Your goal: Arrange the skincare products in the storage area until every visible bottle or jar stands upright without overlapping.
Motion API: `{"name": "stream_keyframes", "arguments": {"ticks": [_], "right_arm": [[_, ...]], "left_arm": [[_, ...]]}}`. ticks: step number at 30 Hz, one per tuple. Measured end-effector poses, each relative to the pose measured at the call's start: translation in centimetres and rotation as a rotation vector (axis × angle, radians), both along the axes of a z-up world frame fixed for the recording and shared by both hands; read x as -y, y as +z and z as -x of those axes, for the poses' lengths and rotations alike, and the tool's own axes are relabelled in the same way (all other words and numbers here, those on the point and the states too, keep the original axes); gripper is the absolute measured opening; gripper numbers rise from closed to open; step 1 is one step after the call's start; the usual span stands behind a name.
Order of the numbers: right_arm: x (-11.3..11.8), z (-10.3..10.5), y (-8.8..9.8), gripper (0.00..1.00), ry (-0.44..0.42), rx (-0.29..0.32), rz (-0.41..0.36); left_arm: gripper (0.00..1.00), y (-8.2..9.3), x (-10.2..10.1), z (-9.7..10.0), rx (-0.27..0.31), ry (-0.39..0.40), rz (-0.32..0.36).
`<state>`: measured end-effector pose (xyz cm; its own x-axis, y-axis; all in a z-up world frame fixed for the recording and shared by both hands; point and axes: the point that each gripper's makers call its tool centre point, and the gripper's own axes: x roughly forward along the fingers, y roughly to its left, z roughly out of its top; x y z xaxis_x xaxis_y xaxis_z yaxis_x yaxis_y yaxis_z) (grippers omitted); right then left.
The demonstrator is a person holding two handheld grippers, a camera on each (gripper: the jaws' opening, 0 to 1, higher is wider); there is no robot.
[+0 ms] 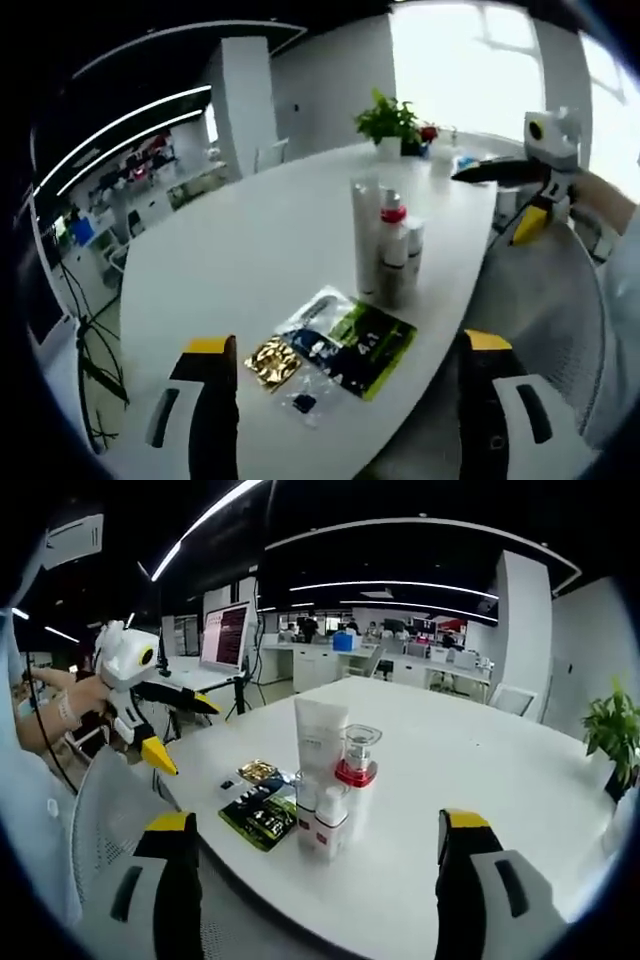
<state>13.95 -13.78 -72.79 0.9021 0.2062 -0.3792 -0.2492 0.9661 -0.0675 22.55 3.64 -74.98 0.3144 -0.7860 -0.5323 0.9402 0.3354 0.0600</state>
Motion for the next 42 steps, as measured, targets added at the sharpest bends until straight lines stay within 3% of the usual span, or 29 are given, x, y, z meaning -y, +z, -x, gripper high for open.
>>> {"name": "stream_keyframes", "arguments": {"ticks": [4, 14, 25, 42], "right_arm": [[-0.3, -0.3, 0.0, 1.00, 0.014, -0.001, 0.001], [-0.5, -0.9, 0.2, 1.00, 0.032, -0.009, 0.015], [-0.3, -0.9, -0.5, 1.00, 0.027, -0.034, 0.011], [-0.6, -0.9, -0.6, 1.00, 0.024, -0.034, 0.012]], "left_arm": [[0.97, 0.6, -0.3, -0.3, 0.002, 0.054, 0.043], [0.97, 1.2, -0.4, -0.5, -0.013, 0.117, 0.105], [0.97, 0.7, -1.7, -1.0, -0.021, 0.179, 0.095], [0.97, 0.5, -1.8, -0.7, -0.026, 0.183, 0.092]]}}
